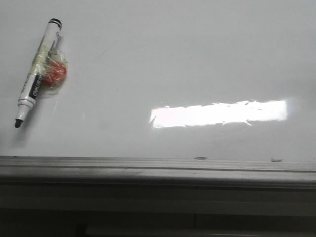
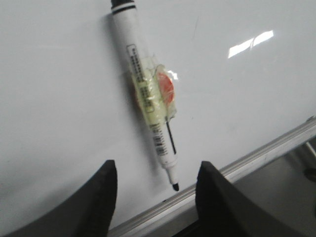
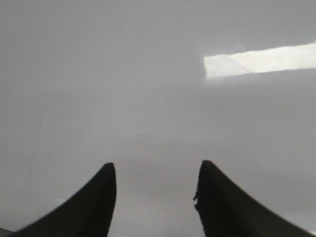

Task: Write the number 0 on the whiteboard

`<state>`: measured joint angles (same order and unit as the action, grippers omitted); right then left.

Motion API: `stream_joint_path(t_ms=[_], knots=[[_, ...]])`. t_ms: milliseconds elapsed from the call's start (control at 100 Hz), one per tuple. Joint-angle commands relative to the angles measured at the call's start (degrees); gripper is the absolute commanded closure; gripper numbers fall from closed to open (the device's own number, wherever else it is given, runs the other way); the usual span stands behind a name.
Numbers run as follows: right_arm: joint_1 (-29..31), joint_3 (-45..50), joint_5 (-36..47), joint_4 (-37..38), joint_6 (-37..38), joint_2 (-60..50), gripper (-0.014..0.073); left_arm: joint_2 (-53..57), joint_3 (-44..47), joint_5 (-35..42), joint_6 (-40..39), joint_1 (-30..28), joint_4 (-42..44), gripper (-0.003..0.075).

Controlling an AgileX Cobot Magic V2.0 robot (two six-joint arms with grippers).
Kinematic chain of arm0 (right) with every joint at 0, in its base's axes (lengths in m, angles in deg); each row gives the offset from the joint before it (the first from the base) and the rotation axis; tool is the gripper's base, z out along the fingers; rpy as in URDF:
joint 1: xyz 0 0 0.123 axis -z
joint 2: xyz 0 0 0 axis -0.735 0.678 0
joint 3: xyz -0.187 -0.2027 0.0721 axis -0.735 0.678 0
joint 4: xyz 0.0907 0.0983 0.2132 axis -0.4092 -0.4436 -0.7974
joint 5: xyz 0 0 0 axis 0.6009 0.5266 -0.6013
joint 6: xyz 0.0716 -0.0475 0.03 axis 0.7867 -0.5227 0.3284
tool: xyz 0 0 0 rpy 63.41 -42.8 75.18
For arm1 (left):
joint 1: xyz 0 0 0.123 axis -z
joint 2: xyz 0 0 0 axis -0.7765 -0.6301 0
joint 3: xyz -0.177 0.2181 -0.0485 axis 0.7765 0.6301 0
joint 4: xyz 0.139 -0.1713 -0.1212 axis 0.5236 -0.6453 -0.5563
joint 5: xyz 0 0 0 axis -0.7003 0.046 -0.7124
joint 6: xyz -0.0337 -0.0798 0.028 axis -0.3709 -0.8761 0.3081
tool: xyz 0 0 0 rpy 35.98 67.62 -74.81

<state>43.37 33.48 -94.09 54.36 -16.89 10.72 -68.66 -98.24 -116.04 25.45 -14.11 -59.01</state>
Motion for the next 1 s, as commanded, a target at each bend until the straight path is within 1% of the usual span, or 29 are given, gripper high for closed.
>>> stream_joint_path(t_ms=[0,310,450,540,620,680,730,750,760,780,820,830,850,860,910,960,990], knots=[[0.21,-2.25,3.26,-0.39,-0.74,1.04,0.0274,-2.03,-1.74,5.40,-1.32,0.50,-2.87,0.0398],[0.21,-2.25,3.26,-0.39,-0.74,1.04,0.0274,-11.70,-1.74,7.32,-1.32,0.50,-3.40,0.0406],[0.21,-2.25,3.14,-2.16,-0.74,1.04,0.0274,-14.44,-1.74,7.19,-1.32,0.50,-3.40,0.0416],[0.21,-2.25,2.91,-3.17,-0.74,1.04,0.0274,-15.71,-1.74,7.55,-1.32,0.50,-3.16,0.0481],[0.21,-2.25,2.29,-3.73,-0.74,1.04,0.0274,-16.44,-1.74,8.02,-1.32,0.50,-2.92,0.0557],[0.21,-2.25,1.37,-4.52,-0.74,1.04,0.0274,-16.44,-1.74,8.16,-1.32,0.50,-2.61,0.0631],[0.11,-2.80,-0.74,-5.78,-0.87,1.04,0.0274,-16.18,-1.74,8.20,-1.32,0.50,-2.61,0.0704],[0.11,-3.22,-1.60,-5.91,-1.31,1.04,0.0274,-16.06,-1.74,8.20,-0.85,0.62,-2.71,0.0722],[-0.01,-3.56,-3.07,-6.24,-1.83,1.04,0.0274,-15.87,-1.74,8.07,-0.35,0.59,-2.85,0.0739],[0.01,-3.97,-4.13,-6.54,-2.59,1.04,0.0274,-15.58,-1.74,7.93,0.45,1.01,-2.87,0.0738],[-0.03,-5.33,-7.19,-8.00,-6.64,1.14,0.0274,-14.80,-1.74,7.55,1.98,2.03,-2.87,0.0740],[-0.03,-5.78,-9.08,-9.24,-8.42,1.13,0.0274,-14.65,-1.74,7.55,2.77,2.24,-2.87,0.0740],[-0.03,-6.28,-10.29,-10.14,-10.33,1.13,0.0274,-14.17,-1.74,7.45,4.21,2.92,-2.87,0.0740],[-0.03,-6.77,-11.51,-11.12,-13.25,1.13,0.0274,-13.76,-1.74,7.45,4.73,3.19,-2.87,0.0740],[-0.03,-8.48,-14.98,-14.82,-19.51,1.26,0.0274,-12.29,-1.74,7.30,8.41,5.55,-3.17,0.0740],[-0.03,-10.08,-18.74,-19.84,-27.23,1.38,0.0274,-10.68,-1.85,7.06,12.37,9.08,-3.26,0.0740],[-0.03,-11.12,-20.11,-22.27,-30.46,1.53,0.0274,-9.78,-1.92,7.06,15.48,11.14,-3.26,0.0740]])
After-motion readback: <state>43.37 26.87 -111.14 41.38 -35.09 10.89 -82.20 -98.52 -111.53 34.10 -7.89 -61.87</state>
